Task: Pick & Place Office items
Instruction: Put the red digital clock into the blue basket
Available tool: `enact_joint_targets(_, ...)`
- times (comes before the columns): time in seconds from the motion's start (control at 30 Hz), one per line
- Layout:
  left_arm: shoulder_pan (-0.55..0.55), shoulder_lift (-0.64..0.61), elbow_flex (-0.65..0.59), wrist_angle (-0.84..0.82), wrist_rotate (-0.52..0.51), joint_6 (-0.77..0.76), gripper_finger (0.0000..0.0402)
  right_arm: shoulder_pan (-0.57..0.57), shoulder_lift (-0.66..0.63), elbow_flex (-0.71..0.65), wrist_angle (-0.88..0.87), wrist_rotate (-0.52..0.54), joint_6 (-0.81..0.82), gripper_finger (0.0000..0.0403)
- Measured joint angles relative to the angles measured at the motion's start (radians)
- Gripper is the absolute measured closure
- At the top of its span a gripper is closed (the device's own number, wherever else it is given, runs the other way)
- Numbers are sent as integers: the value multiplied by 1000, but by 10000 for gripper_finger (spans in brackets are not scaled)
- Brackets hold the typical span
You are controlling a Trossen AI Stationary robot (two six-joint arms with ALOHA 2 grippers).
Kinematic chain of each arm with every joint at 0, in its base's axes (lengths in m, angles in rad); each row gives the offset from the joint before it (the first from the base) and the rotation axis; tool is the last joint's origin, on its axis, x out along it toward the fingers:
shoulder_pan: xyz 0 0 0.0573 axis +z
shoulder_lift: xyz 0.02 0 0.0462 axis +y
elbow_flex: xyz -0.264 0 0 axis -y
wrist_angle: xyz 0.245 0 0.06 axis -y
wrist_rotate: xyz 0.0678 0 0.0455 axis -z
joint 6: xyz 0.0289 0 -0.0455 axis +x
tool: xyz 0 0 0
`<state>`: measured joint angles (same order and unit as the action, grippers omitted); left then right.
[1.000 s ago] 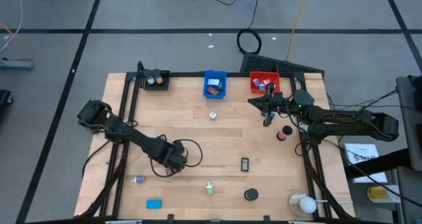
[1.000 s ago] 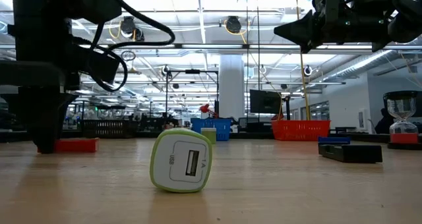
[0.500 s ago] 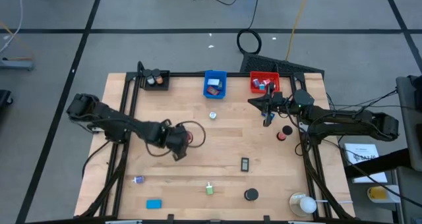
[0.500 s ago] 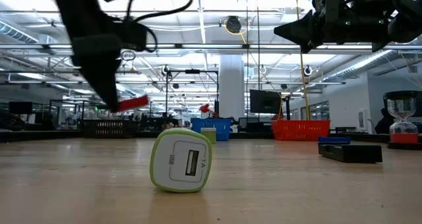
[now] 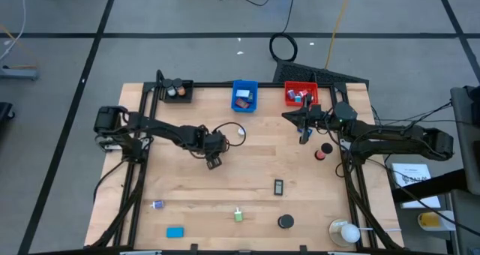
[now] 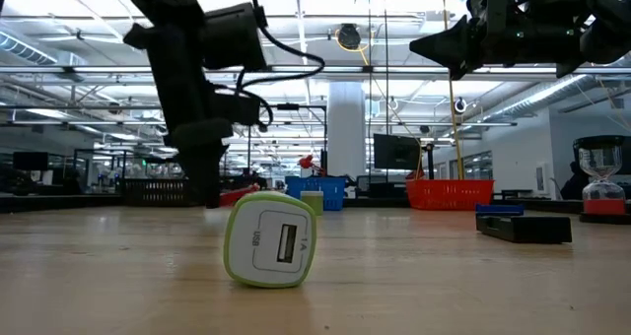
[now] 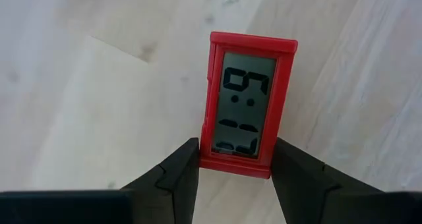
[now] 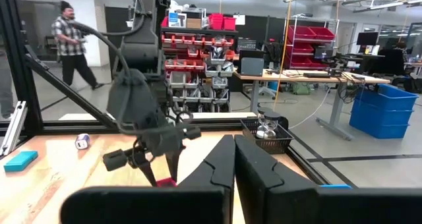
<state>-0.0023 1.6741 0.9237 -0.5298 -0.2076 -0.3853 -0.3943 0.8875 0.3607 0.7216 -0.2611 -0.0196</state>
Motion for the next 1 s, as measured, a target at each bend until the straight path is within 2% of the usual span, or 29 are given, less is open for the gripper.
enact_joint_targets(0.23,9,17,0,19,25,12,224,0,0,0,0,-1,0,403)
enact_joint_targets(0.53,9,-29,1,-20,32,18,127,0,0,0,0,-2,0,403)
enact_joint_targets(0.67,9,-78,2,-56,26,36,96,3,0,0,2,-2,0,403)
enact_joint_targets(0.8,9,-132,2,-41,24,40,89,3,0,0,0,-3,0,403)
enact_joint_targets(1.0,9,-142,2,-58,24,12,107,3,0,0,0,-3,0,403)
